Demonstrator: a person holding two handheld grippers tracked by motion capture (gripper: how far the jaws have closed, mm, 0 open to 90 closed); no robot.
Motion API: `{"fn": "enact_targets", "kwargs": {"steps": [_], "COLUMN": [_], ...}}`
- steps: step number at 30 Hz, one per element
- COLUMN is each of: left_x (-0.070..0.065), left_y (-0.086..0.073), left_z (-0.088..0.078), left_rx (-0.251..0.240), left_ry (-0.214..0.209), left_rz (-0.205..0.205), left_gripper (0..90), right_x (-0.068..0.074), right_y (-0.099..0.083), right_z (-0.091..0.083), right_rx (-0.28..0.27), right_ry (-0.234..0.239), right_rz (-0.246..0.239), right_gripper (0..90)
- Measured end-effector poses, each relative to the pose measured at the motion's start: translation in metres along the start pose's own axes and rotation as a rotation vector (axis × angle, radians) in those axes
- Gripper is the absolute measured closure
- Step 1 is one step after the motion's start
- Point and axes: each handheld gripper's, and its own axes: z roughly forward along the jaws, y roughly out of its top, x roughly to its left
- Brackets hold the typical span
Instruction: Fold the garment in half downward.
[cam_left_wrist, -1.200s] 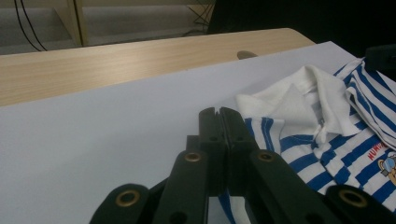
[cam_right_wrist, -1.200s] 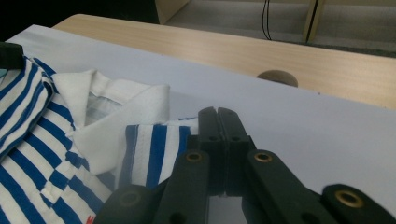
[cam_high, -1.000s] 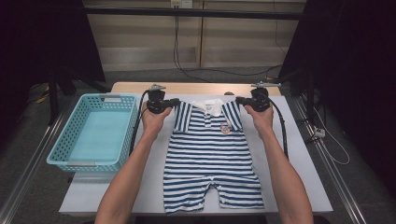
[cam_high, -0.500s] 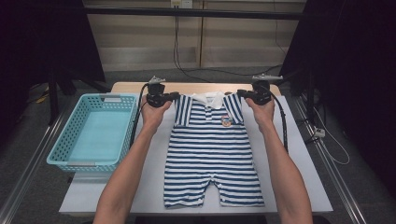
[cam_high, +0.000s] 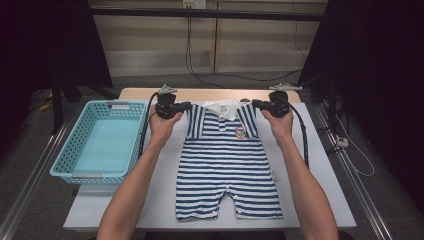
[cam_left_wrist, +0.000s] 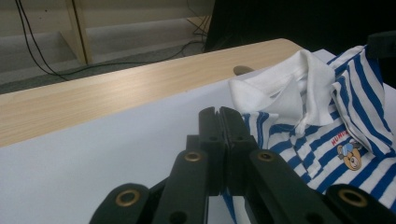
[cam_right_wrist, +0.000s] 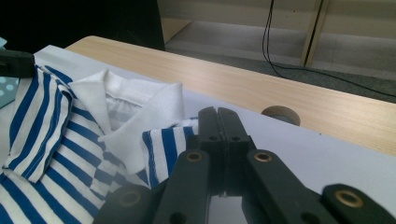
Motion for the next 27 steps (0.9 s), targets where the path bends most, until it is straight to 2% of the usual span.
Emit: {"fn": "enact_targets", "kwargs": {"steps": [1,2,3,4,5,6,7,8,9,11,14,15,16,17,19,20,21,25,27], "left_x": [-0.002,-0.001,-0.004,-0.005,-0.003,-0.007,-0.006,-0.009,-0.011,-0.013,-0.018,-0.017,-0.02,-0.021,-0.022,-0.02,-0.023,-0.025,-0.028], "left_y": [0.0,0.001,0.0,0.001,0.001,0.001,0.001,0.0,0.0,0.0,-0.001,-0.001,-0.002,-0.003,-0.004,-0.005,-0.006,-0.008,-0.009], "left_z": [0.0,-0.004,-0.004,-0.006,-0.009,-0.009,-0.012,-0.012,-0.013,-0.015,-0.016,-0.018,-0.018,-0.018,-0.02,-0.023,-0.022,-0.025,-0.026], "left_rx": [-0.039,-0.017,-0.049,-0.05,-0.027,-0.051,-0.023,-0.053,-0.055,-0.069,-0.068,-0.042,-0.064,-0.073,-0.076,-0.057,-0.078,-0.074,-0.08], "left_ry": [0.011,0.009,0.005,0.006,0.003,0.001,0.001,0.001,-0.003,-0.008,-0.012,-0.007,-0.01,-0.015,-0.014,-0.016,-0.019,-0.025,-0.04], "left_rz": [-0.022,0.009,-0.03,-0.019,0.021,-0.008,0.028,0.004,-0.003,0.0,0.01,0.051,0.022,0.011,0.011,0.042,0.013,0.031,0.013], "left_gripper": [88.8,88.8,88.8,88.8,88.7,88.8,88.8,88.8,88.8,88.8,88.7,88.8,88.7,88.8,88.7,88.8,88.8,88.8,88.8], "right_x": [0.001,0.001,0.002,0.003,0.004,0.005,0.005,0.006,0.006,0.007,0.009,0.01,0.01,0.011,0.012,0.013,0.013,0.016,0.017], "right_y": [0.0,0.0,0.0,-0.001,-0.001,-0.002,-0.003,-0.004,-0.005,-0.007,-0.01,-0.011,-0.012,-0.013,-0.014,-0.015,-0.017,-0.019,-0.02], "right_z": [-0.002,-0.004,-0.006,-0.008,-0.01,-0.011,-0.013,-0.014,-0.015,-0.017,-0.02,-0.021,-0.022,-0.024,-0.026,-0.027,-0.027,-0.03,-0.031], "right_rx": [-0.002,-0.01,-0.018,-0.015,-0.019,-0.024,-0.026,-0.027,-0.029,-0.027,-0.028,-0.035,-0.038,-0.037,-0.04,-0.04,-0.044,-0.045,-0.049], "right_ry": [0.008,0.011,0.013,0.014,0.016,0.02,0.019,0.022,0.026,0.026,0.036,0.035,0.038,0.039,0.042,0.045,0.049,0.061,0.064], "right_rz": [0.003,0.001,-0.004,0.001,-0.002,-0.006,-0.007,-0.006,-0.01,-0.006,-0.008,-0.008,-0.008,-0.011,-0.014,-0.008,-0.015,-0.02,-0.022], "right_gripper": [90.0,90.0,90.0,90.0,90.0,90.0,90.0,90.0,90.0,90.0,90.0,90.0,90.0,90.0,90.0,90.0,90.0,90.0,90.0]}}
